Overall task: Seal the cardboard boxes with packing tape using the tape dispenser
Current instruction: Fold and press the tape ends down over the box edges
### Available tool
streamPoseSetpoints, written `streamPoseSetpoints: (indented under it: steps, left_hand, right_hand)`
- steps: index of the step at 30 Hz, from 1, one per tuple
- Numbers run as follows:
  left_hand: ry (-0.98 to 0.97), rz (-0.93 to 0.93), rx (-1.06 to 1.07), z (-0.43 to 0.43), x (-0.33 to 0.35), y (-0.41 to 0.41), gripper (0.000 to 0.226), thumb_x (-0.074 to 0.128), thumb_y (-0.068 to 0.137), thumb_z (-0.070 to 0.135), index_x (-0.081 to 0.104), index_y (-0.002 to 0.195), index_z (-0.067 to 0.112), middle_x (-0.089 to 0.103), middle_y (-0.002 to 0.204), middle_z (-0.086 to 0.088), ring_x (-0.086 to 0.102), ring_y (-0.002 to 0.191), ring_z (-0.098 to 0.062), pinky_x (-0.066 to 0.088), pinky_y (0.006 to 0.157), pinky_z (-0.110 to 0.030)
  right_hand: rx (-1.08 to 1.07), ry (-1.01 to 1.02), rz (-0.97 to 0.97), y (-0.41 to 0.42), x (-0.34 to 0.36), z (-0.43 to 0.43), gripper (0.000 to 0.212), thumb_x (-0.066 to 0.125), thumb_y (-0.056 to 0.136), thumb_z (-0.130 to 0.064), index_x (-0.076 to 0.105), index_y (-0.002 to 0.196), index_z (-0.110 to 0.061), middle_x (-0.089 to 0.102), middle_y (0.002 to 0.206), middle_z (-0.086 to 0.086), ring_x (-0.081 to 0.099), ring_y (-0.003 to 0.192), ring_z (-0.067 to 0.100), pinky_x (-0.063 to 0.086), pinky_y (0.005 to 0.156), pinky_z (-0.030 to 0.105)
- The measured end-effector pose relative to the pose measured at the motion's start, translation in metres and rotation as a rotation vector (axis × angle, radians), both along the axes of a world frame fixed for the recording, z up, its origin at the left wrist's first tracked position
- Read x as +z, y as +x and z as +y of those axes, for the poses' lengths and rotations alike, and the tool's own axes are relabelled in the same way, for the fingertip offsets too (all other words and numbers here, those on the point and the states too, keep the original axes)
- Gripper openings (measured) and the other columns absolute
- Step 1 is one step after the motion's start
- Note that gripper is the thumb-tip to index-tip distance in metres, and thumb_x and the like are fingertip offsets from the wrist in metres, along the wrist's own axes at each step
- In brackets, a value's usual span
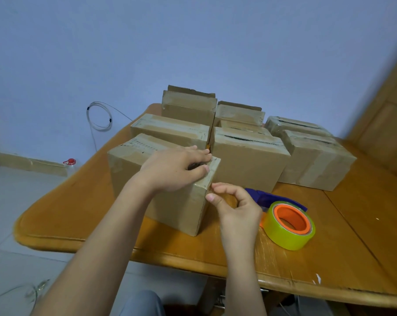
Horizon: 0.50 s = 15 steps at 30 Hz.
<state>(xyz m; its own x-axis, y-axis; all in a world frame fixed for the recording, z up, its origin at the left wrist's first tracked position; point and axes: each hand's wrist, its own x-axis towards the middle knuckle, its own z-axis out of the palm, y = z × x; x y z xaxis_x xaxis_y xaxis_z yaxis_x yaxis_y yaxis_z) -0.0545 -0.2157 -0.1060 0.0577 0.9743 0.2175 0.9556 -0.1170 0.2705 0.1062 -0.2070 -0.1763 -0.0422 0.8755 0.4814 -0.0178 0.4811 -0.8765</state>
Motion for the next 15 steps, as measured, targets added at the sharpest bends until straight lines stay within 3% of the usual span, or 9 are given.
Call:
streamPoseSetpoints:
  steps: [3,7,9,11,13,15]
  left_hand:
    - [0.007,0.009,-0.011,0.000,0.000,0.000,0.050,0.030,0.096,0.053,0.042,0.142,0.038,0.033,0.150,0.024,0.023,0.142,0.001,0.036,0.110,-0.038]
    - [0.007,0.026,-0.003,0.001,0.001,0.001,0.065,0.021,0.084,0.056,0.042,0.142,0.038,0.033,0.150,0.024,0.024,0.141,0.001,0.037,0.108,-0.036]
    - [0.011,0.032,-0.002,0.001,0.000,0.002,0.066,0.020,0.084,0.056,0.042,0.142,0.037,0.033,0.150,0.023,0.024,0.141,0.001,0.038,0.108,-0.036]
    - [0.015,0.039,-0.011,0.002,0.000,0.002,0.066,0.020,0.084,0.056,0.044,0.142,0.036,0.035,0.150,0.021,0.026,0.142,-0.001,0.039,0.106,-0.036]
    - [0.012,0.042,-0.018,0.002,0.000,0.001,0.065,0.021,0.084,0.056,0.046,0.140,0.035,0.036,0.150,0.020,0.026,0.141,-0.002,0.042,0.103,-0.034]
    - [0.017,0.033,-0.022,0.002,0.000,0.000,0.063,0.021,0.084,0.056,0.049,0.137,0.035,0.035,0.150,0.021,0.026,0.141,-0.001,0.042,0.102,-0.035]
  right_hand:
    - [0.034,0.010,-0.166,0.008,0.012,0.014,0.037,0.085,0.059,-0.011,0.065,0.079,-0.035,0.068,0.088,-0.014,0.059,0.089,-0.004,0.041,0.076,0.008]
    - [0.085,0.130,-0.424,0.012,0.039,0.040,0.069,0.090,0.043,-0.019,0.055,0.101,-0.035,0.052,0.109,-0.014,0.048,0.103,0.001,0.036,0.080,0.006]
    - [0.158,0.147,-0.545,0.011,0.053,0.050,0.086,0.091,0.042,-0.020,0.052,0.117,-0.037,0.046,0.120,-0.014,0.043,0.116,0.009,0.039,0.092,0.018]
    - [0.250,0.146,-0.614,0.011,0.060,0.054,0.087,0.091,0.044,-0.023,0.053,0.121,-0.039,0.051,0.124,-0.014,0.044,0.121,0.009,0.038,0.105,0.038]
    - [0.281,0.179,-0.659,0.012,0.060,0.055,0.076,0.090,0.049,-0.028,0.060,0.119,-0.036,0.058,0.122,-0.015,0.048,0.121,0.006,0.024,0.114,0.050]
    - [0.275,0.198,-0.693,0.014,0.059,0.056,0.070,0.088,0.055,-0.029,0.064,0.121,-0.025,0.059,0.127,-0.011,0.046,0.125,0.004,0.009,0.119,0.047]
